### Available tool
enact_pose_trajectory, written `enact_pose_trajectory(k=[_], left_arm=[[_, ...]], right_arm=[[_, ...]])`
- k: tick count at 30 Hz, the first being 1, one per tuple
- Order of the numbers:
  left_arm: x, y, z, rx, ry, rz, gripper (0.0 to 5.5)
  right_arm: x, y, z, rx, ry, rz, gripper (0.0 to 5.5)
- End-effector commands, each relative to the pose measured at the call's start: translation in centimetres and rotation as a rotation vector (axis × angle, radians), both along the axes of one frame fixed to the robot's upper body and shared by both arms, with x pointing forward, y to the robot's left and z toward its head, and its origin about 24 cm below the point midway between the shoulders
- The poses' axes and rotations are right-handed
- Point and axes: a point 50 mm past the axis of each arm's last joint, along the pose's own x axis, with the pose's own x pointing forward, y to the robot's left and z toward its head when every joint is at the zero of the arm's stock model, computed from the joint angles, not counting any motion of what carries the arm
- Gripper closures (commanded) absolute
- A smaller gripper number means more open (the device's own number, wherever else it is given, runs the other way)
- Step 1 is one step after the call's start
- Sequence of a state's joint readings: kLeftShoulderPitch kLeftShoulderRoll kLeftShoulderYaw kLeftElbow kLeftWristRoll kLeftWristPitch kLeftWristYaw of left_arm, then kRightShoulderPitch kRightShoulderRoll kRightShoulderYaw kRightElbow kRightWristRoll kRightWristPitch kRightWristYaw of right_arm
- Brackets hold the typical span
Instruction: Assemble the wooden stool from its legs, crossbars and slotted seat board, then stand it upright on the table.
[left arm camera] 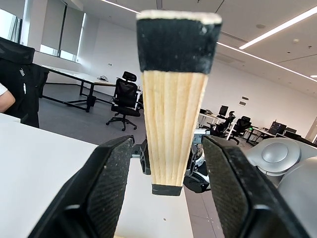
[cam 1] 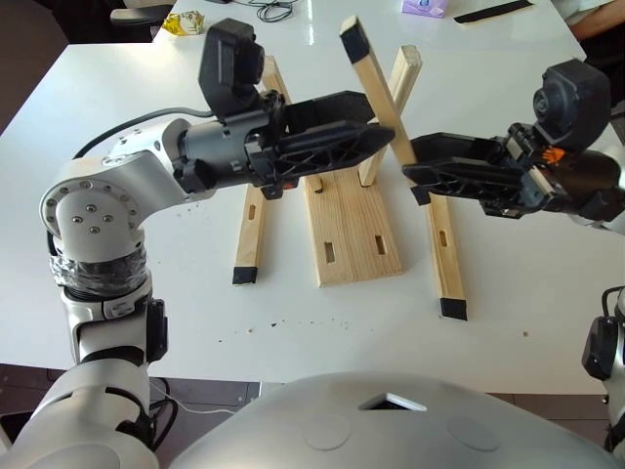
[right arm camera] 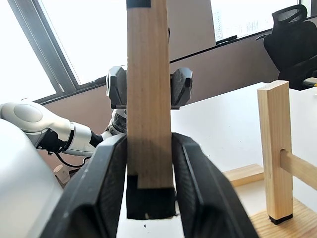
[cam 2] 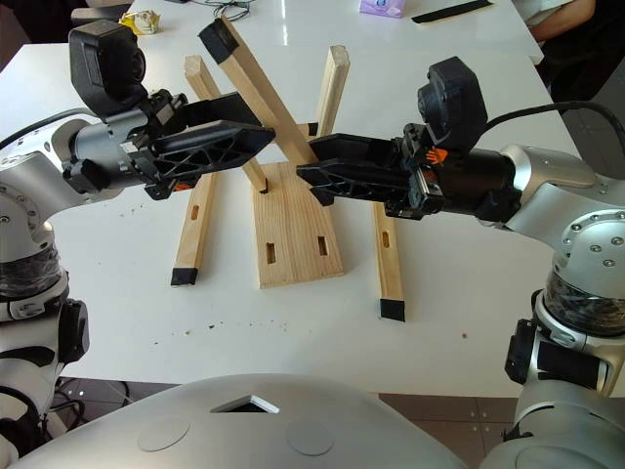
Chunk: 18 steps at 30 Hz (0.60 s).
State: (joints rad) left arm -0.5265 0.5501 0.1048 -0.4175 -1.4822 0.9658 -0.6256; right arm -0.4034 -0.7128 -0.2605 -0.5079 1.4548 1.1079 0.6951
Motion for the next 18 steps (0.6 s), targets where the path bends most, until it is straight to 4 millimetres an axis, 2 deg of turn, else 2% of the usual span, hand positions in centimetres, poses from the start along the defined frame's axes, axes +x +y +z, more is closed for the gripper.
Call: enact_pose_trajectory(k=[1, 18], left_arm=[[-0.24, -0.26, 0.08, 0.012, -0.007, -0.026, 2.94], [-0.35, -0.68, -0.82, 0.077, -0.015, -0.014, 2.94]], right_arm=[[-0.09, 0.21, 0.01, -0.012, 0.002, 0.025, 4.20], [0.10, 1.02, -0.18, -0.057, 0.006, 0.066, 4.20]])
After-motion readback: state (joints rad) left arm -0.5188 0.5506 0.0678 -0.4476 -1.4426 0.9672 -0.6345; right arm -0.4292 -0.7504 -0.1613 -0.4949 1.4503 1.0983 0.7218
